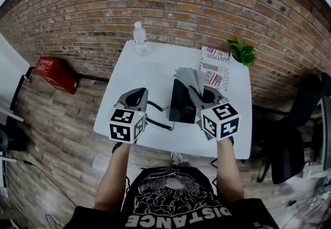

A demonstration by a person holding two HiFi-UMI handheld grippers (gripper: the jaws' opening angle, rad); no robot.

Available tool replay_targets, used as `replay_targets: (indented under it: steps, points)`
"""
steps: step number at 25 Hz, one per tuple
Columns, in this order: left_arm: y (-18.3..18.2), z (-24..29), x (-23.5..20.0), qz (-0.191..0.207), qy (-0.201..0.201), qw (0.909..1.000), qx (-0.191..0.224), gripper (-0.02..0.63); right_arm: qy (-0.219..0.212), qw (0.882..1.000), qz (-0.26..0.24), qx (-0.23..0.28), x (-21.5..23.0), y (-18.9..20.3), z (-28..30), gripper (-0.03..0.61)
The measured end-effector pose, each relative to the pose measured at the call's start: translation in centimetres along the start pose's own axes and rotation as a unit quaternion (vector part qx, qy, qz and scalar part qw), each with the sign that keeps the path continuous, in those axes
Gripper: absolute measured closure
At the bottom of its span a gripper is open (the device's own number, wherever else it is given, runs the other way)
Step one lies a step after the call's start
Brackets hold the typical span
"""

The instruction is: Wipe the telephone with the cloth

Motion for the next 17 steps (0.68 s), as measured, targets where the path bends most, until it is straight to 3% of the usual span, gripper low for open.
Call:
replay_targets:
  steps: [17]
  points:
    - [0.61,0.64,0.4,-0.005,0.001,0.9999,-0.009,0.609,-0.017,1.0,0.004,-0.008,0.13,0.14,0.46,0.566]
Point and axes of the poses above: the fingertips, and each gripper's own axes: z forward along the fingers, x to its right, y out of its underside, the point moved 3 cm from there along -z, backward along the fingers, and after that the axes turned 4 degrees about z, right-handed, at the moved point
